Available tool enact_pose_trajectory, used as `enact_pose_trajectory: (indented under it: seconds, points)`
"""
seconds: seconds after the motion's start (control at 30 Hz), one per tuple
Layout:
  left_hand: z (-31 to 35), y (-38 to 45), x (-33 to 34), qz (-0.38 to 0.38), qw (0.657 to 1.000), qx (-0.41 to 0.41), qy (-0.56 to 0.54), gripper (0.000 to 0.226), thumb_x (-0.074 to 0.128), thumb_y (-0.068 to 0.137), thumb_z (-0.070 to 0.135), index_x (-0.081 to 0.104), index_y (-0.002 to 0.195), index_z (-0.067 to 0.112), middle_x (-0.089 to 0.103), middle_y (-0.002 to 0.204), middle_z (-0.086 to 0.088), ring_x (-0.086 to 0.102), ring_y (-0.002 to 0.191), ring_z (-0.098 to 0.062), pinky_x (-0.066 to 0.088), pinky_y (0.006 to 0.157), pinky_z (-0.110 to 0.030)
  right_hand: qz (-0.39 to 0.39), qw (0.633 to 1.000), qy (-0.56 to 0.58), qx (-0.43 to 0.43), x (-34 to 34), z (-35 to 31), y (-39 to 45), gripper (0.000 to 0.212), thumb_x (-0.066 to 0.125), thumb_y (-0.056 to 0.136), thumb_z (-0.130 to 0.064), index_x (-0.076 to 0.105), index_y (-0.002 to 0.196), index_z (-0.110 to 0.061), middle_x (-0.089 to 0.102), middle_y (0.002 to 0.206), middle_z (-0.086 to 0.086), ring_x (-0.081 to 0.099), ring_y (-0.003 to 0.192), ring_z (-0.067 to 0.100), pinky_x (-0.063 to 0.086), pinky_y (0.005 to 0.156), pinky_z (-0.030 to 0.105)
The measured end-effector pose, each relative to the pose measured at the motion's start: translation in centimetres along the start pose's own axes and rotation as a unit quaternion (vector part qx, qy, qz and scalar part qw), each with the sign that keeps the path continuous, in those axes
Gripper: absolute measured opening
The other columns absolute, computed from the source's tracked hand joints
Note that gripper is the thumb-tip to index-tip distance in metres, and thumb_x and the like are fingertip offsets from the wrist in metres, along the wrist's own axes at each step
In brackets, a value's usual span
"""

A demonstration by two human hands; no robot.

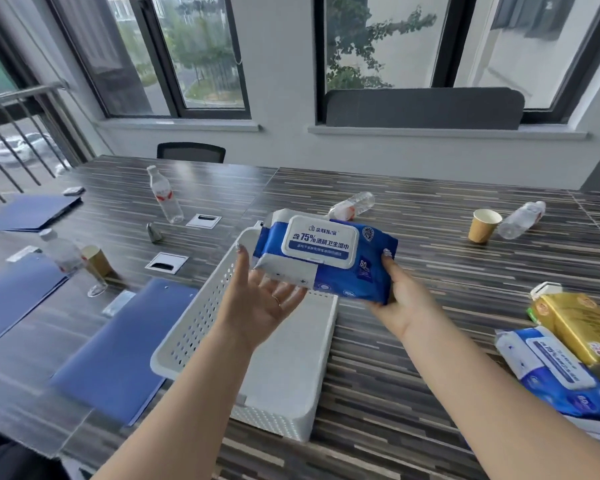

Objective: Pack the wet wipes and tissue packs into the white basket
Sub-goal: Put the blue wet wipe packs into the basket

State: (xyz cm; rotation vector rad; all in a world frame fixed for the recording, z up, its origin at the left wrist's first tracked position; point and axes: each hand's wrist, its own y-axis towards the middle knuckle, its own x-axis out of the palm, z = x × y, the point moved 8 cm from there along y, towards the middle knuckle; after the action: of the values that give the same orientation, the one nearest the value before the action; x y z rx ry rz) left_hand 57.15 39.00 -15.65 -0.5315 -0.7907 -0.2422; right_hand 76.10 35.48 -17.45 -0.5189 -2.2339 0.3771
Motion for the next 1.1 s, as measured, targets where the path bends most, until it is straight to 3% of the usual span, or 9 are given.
enact_pose_trajectory:
  seconds: [0.2, 0.27, 0.47, 0.57, 0.67, 0.8, 0.93, 1.0, 1.1]
  points:
    - [2.2, 2.2, -4.9, 0.102, 0.995, -0.011, -0.002, 0.041, 0.070, 0.082, 0.022, 0.057, 0.120, 0.014, 0.065, 0.100, -0.006, 0.062, 0.095, -0.021, 0.053, 0.081, -0.049, 0.104, 0.987, -0.114, -0.047, 3.7, 3.9, 3.1, 0.015, 0.057, 0.093, -0.018, 0.057, 0.107, -0.012, 0.068, 0.097, 0.010, 0.066, 0.079, 0.025, 0.056, 0.064, 0.038]
    - [2.5, 3.1, -6.9, 0.133, 0.991, -0.030, -0.007, 0.037, 0.069, 0.084, 0.018, 0.057, 0.119, 0.014, 0.065, 0.099, -0.006, 0.061, 0.095, -0.022, 0.053, 0.083, -0.048, 0.116, 0.975, -0.184, -0.050, 4.6, 5.0, 4.0, 0.015, 0.058, 0.092, -0.016, 0.057, 0.106, -0.012, 0.068, 0.097, 0.010, 0.066, 0.082, 0.026, 0.055, 0.065, 0.036]
    - [2.1, 6.4, -10.8, 0.192, 0.978, -0.084, 0.012, 0.021, 0.071, 0.084, 0.017, 0.058, 0.101, 0.018, 0.065, 0.094, -0.005, 0.061, 0.086, -0.018, 0.048, 0.097, -0.047, 0.098, 0.925, -0.366, 0.010, 5.7, 8.6, 6.5, 0.013, 0.066, 0.084, -0.022, 0.062, 0.096, -0.020, 0.071, 0.103, 0.010, 0.069, 0.093, 0.028, 0.055, 0.086, 0.045]
    - [1.0, 8.0, -11.7, 0.201, 0.973, -0.109, 0.017, 0.027, 0.071, 0.084, 0.017, 0.057, 0.108, 0.015, 0.064, 0.093, -0.005, 0.060, 0.084, -0.018, 0.047, 0.092, -0.042, 0.135, 0.922, -0.362, 0.040, 4.9, 9.7, 7.3, 0.033, 0.069, 0.081, -0.024, 0.058, 0.111, -0.016, 0.070, 0.103, 0.009, 0.068, 0.094, 0.030, 0.056, 0.084, 0.046]
    - [0.1, 10.2, -12.9, 0.209, 0.970, -0.122, 0.007, 0.037, 0.071, 0.085, 0.015, 0.055, 0.118, 0.013, 0.063, 0.093, -0.007, 0.059, 0.084, -0.021, 0.047, 0.088, -0.040, 0.167, 0.918, -0.354, 0.066, 3.8, 10.8, 8.8, 0.032, 0.069, 0.082, -0.025, 0.053, 0.109, -0.019, 0.064, 0.105, 0.009, 0.063, 0.099, 0.033, 0.050, 0.083, 0.047]
    - [-1.0, 12.3, -14.3, 0.226, 0.964, -0.138, -0.008, 0.043, 0.070, 0.085, 0.012, 0.054, 0.125, 0.010, 0.062, 0.105, -0.011, 0.059, 0.088, -0.025, 0.047, 0.089, -0.043, 0.203, 0.926, -0.306, 0.088, 2.5, 12.5, 11.0, 0.036, 0.068, 0.082, -0.011, 0.054, 0.115, -0.017, 0.063, 0.112, 0.013, 0.063, 0.098, 0.035, 0.053, 0.083, 0.052]
    - [-1.7, 13.6, -16.4, 0.263, 0.948, -0.175, 0.029, 0.040, 0.073, 0.083, 0.016, 0.051, 0.117, 0.014, 0.059, 0.096, -0.006, 0.055, 0.101, -0.024, 0.033, 0.108, -0.055, 0.225, 0.936, -0.243, 0.118, 1.4, 14.5, 13.3, 0.040, 0.062, 0.078, 0.002, 0.056, 0.115, -0.013, 0.065, 0.111, 0.017, 0.063, 0.099, 0.038, 0.051, 0.089, 0.053]
    - [-2.0, 14.4, -17.5, 0.288, 0.937, -0.190, 0.052, 0.038, 0.075, 0.081, 0.018, 0.052, 0.112, 0.016, 0.059, 0.089, -0.002, 0.053, 0.104, -0.020, 0.031, 0.111, -0.052, 0.233, 0.938, -0.229, 0.121, 0.9, 15.4, 14.4, 0.037, 0.059, 0.081, 0.003, 0.056, 0.115, -0.014, 0.065, 0.106, 0.014, 0.064, 0.092, 0.034, 0.052, 0.086, 0.048]
    - [-1.8, 15.3, -18.3, 0.309, 0.930, -0.191, 0.054, 0.038, 0.077, 0.078, 0.020, 0.054, 0.108, 0.016, 0.060, 0.088, 0.001, 0.054, 0.102, -0.016, 0.041, 0.104, -0.043, 0.234, 0.943, -0.215, 0.103, 0.6, 16.3, 15.7, 0.037, 0.060, 0.084, 0.001, 0.057, 0.116, -0.017, 0.065, 0.097, 0.011, 0.063, 0.084, 0.030, 0.052, 0.087, 0.048]
